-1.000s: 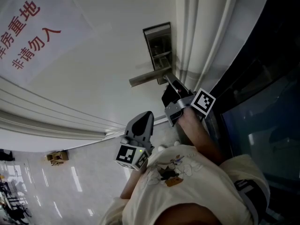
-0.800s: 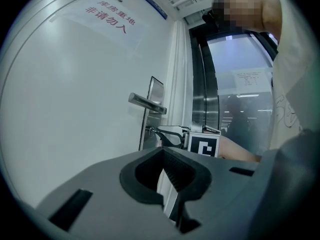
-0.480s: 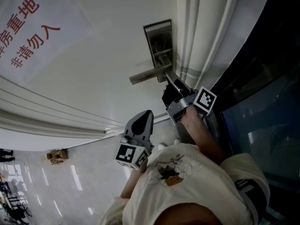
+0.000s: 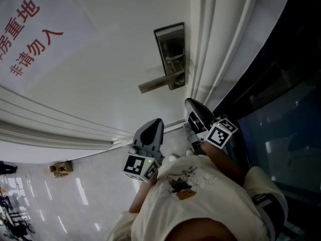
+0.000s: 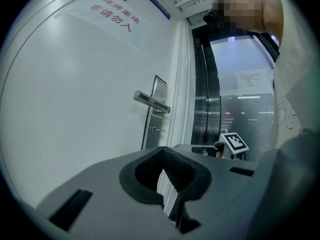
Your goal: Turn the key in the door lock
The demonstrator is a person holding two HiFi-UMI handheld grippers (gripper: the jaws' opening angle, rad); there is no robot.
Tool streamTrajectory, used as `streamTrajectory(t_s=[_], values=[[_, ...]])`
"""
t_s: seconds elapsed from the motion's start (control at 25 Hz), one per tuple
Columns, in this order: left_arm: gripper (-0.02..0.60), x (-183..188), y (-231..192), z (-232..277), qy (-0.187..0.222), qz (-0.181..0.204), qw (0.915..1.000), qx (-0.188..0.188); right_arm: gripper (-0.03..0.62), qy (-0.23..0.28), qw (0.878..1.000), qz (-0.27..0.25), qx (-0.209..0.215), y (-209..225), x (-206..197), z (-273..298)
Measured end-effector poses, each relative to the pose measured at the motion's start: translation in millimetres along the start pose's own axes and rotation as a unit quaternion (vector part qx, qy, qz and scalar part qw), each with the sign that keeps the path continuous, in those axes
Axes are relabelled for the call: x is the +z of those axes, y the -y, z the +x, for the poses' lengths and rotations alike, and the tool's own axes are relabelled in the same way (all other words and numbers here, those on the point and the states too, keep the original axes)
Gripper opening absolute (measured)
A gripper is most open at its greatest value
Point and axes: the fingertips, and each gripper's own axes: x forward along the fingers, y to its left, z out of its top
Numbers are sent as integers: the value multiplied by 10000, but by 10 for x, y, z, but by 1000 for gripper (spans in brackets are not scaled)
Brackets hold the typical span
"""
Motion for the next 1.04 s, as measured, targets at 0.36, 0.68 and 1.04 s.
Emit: streamTrajectory(t_s=[0.36,0.68,1.04], values=[[3,-26,69,109,-51,30,9998,-185,6,-814,9896,-1184,119,-218,-553,-168],[3,-25,129,133,-69,87,9996,-274,6,-942,9832,-1556,173,-253,-556,-185],[3,18,226,124,-64,58,9996,-257,6,-935,9826,-1598,159,-344,-489,-231]])
